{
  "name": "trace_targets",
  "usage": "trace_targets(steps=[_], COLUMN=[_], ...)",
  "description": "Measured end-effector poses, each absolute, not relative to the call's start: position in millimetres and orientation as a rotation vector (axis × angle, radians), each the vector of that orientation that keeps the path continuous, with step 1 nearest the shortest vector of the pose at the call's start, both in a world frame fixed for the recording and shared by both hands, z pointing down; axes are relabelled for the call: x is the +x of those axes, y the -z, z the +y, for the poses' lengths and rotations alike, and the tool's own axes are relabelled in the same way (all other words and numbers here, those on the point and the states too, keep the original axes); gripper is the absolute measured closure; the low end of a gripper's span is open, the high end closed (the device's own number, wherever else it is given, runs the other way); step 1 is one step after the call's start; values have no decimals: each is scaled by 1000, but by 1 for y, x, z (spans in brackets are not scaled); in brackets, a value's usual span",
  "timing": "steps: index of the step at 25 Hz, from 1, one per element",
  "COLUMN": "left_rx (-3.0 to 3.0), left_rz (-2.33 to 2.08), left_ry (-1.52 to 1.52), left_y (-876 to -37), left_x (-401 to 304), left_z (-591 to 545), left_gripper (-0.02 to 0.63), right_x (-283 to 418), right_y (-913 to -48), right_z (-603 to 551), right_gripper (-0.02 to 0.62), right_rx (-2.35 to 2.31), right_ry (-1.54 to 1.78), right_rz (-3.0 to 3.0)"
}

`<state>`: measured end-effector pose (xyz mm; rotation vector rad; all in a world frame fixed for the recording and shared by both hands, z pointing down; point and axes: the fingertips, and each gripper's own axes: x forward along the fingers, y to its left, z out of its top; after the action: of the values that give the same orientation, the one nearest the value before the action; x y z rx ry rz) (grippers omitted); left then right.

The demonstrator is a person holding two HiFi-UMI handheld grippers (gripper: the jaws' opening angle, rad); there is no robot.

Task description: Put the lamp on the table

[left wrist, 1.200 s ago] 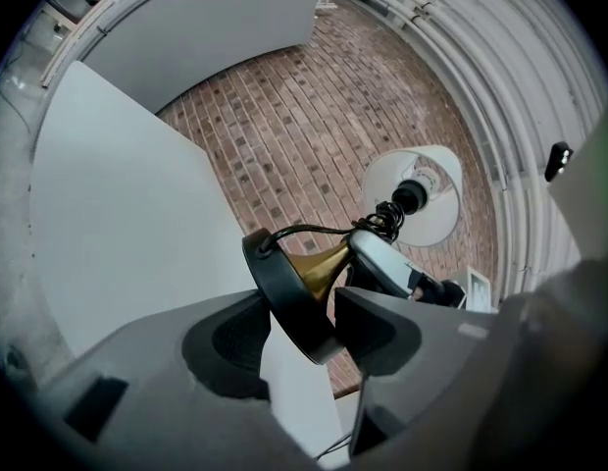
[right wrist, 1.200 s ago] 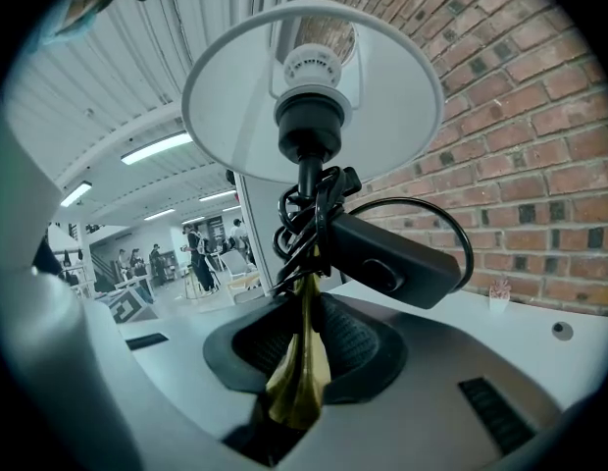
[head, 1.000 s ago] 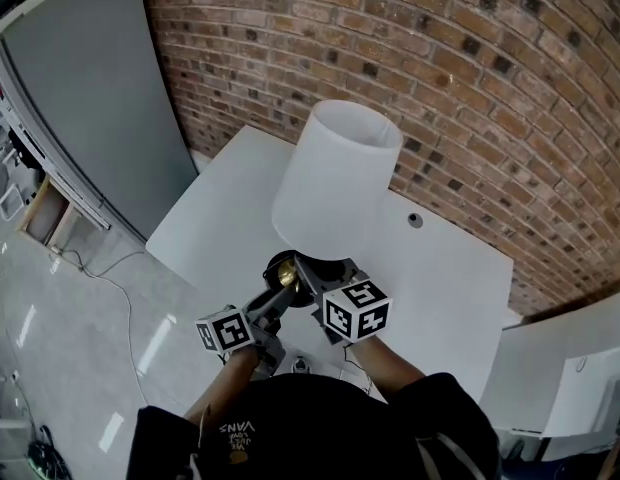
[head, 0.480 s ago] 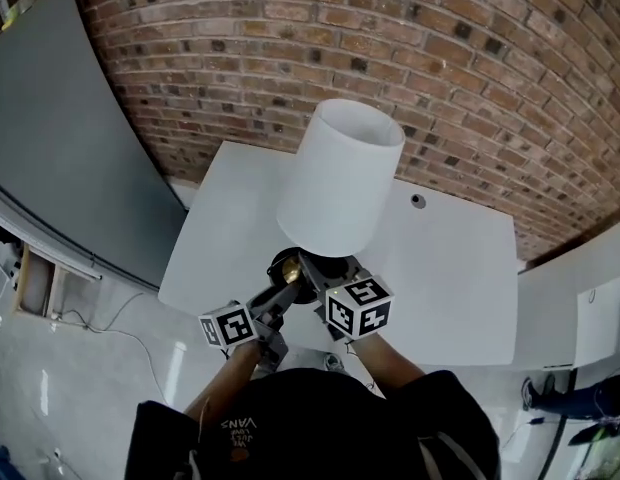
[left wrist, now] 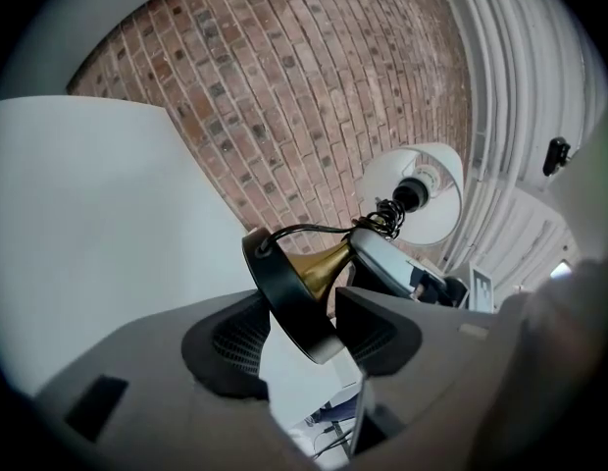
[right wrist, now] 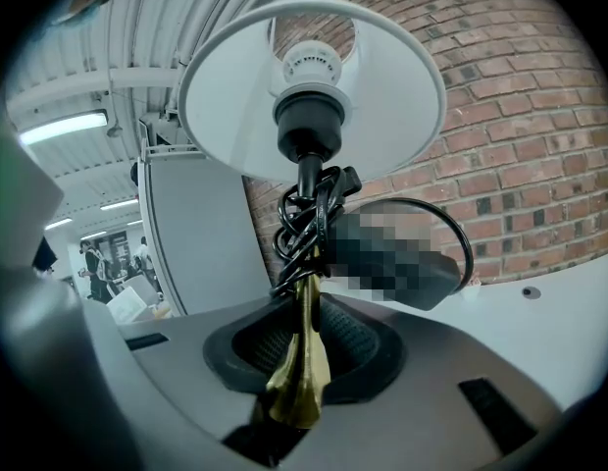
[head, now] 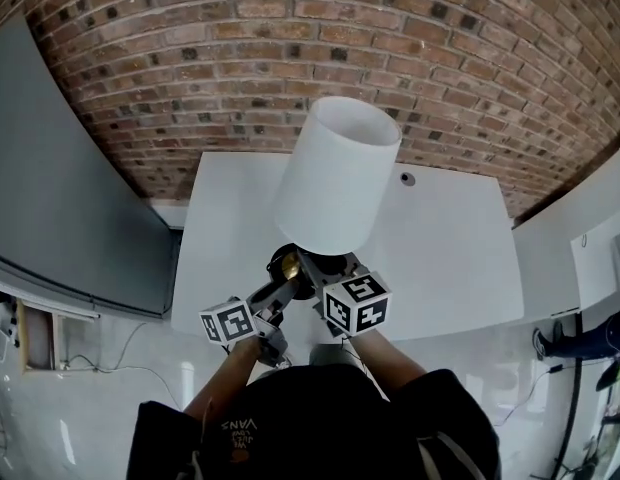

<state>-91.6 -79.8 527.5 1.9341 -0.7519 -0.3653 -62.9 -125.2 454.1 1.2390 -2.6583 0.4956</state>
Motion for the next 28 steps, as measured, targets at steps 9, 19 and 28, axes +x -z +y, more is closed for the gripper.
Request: trace_targets(steps=[9,19,28], left_rx=[1938,1992,2073], left_rz=[-732,-837,-1101], left_ry=[372,414,212], left_y=[-534,-548,-582], left_x=[-88,-85,-107], left_z=[-125,-192,-228], left_gripper=[396,376,371], right_x=[-61,-55,-41], right_y=[-460,-472,-500], right_z=[-171,-239,-306], right_gripper=[515,515,517], right_rx=[1254,1209,1231], right_ry=[-487,-475,-405], right_rz=[-2631,-2639,-2607])
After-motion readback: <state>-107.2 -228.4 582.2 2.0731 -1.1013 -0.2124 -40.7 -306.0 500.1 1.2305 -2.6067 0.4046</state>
